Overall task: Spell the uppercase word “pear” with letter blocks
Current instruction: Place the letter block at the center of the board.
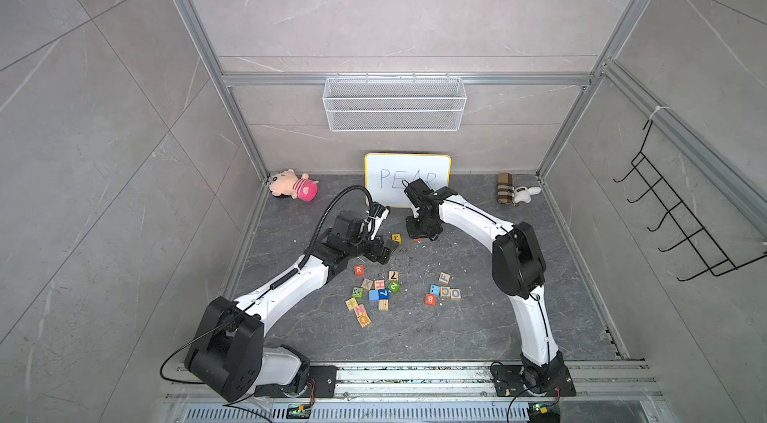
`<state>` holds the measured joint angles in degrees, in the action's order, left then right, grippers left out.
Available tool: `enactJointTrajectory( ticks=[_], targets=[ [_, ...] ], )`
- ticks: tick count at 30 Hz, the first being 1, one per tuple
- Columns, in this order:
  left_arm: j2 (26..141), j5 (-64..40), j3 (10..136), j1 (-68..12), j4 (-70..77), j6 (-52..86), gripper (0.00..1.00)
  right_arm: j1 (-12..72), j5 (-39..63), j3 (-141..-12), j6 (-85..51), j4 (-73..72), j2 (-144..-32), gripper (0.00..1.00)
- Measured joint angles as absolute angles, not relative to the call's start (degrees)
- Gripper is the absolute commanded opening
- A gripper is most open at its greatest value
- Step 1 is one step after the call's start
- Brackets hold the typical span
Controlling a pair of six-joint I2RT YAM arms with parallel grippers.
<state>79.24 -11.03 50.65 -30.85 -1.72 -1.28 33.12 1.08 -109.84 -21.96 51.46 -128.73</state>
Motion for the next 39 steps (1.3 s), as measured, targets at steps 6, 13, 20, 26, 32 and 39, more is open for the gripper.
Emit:
enactJointTrajectory(
  ticks=[6,13,20,26,32,39],
  targets=[
    [83.2,-10.6,50.8,-30.7,0.3,0.6,0.99,33.6,0.9,-113.5,-21.3,52.6,-132.0,0.29],
    [85.7,-10.6,50.8,-30.6,0.4,2.3,0.99,33.7,-0.2,-117.2,-21.1,53.2,-134.7,0.29],
    [85.6,-10.6,51.5,-30.6,0.4,2.7,0.99,33.7,-1.8,-118.9,-21.1,54.0,-137.2,0.29],
    [85.5,-10.6,51.5,-30.6,0.4,3.0,0.99,33.7,-1.7,-119.8,-21.2,54.5,-139.0,0.29],
    [84.9,-10.5,51.5,-30.6,0.4,3.1,0.99,33.8,-1.7,-120.0,-21.0,54.4,-139.2,0.52],
    [84.2,-10.3,51.5,-30.6,0.3,3.0,0.99,34.1,-2.0,-119.7,-20.7,54.4,-139.2,0.65]
  ],
)
